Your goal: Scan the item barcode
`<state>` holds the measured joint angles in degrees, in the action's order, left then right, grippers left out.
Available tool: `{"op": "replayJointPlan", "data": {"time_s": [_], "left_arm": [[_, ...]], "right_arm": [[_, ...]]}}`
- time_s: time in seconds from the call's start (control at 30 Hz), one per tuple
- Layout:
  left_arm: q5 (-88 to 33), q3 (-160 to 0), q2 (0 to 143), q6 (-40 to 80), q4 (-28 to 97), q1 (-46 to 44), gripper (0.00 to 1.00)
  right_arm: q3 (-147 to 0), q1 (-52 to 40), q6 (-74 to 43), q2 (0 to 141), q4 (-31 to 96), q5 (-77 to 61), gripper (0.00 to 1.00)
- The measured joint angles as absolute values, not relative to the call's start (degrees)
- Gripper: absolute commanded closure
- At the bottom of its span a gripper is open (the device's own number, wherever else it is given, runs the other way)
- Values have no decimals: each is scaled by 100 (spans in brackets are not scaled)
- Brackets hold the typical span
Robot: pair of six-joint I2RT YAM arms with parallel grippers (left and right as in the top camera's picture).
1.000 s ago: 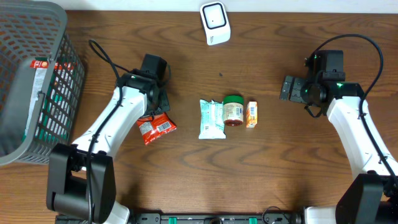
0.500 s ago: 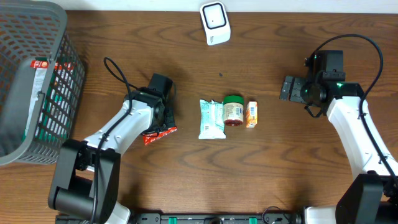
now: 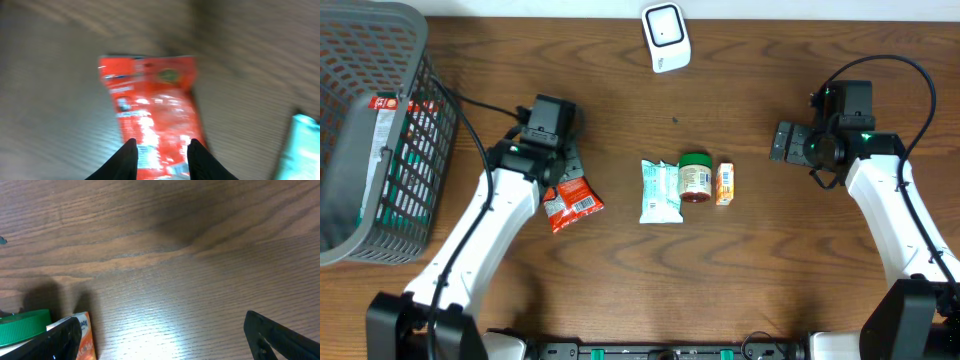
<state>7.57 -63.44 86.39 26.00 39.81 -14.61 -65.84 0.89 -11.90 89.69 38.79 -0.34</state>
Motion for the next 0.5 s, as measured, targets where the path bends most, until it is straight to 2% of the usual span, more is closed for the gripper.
{"op": "replayJointPlan", "data": {"time_s": [0.23, 0.5], "left_arm": [[642, -6335, 9343, 2722, 4115, -746, 55], [161, -6331, 10101, 2683, 4093, -388, 56]], "right_arm": [[-6584, 89, -1190, 8969, 3879, -34, 1], [-6584, 89, -1190, 8969, 3879, -34, 1]]}}
